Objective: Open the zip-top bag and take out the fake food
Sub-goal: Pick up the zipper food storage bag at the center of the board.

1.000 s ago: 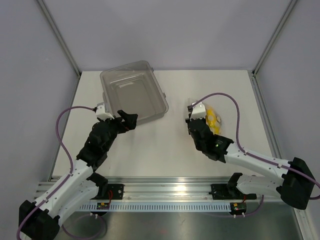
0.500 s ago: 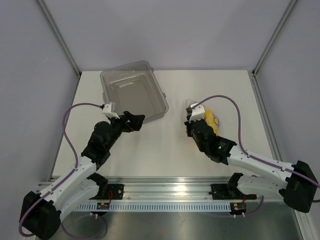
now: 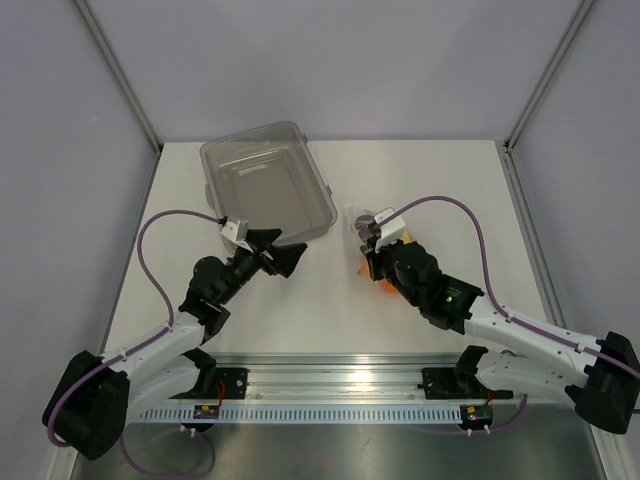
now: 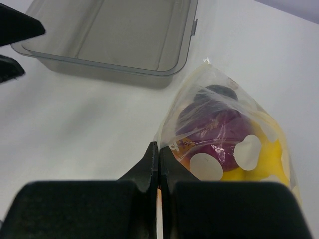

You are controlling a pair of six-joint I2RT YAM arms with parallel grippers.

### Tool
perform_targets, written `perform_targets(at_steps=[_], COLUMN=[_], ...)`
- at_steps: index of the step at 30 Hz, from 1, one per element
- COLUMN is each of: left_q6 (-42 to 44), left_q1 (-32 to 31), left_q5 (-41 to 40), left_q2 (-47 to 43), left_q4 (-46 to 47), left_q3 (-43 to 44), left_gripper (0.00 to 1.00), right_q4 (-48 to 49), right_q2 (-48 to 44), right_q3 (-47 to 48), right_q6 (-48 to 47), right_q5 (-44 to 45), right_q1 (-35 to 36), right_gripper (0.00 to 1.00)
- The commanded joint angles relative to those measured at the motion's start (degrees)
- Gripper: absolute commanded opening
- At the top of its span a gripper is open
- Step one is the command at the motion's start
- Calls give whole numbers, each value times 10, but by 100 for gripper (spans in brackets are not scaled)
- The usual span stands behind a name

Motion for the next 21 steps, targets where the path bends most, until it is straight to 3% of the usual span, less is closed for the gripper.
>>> perform_targets(at_steps=[1,8,21], left_q6=[72,182,291], left_q1=[-35,-95,-119], left_q5=[45,1,59], left_q2=[31,53,166], left_q4=[87,-2,25], left_q3=[30,84,141], left_gripper=[99,99,98], right_q4=[23,3,-15], right_q2=[-25,-47,-57], right_q3=[7,11,20], right_q6=[-13,-12,-15], right_q5=[-43,-76,-113], right_q1=[5,7,11], right_gripper=[0,0,0])
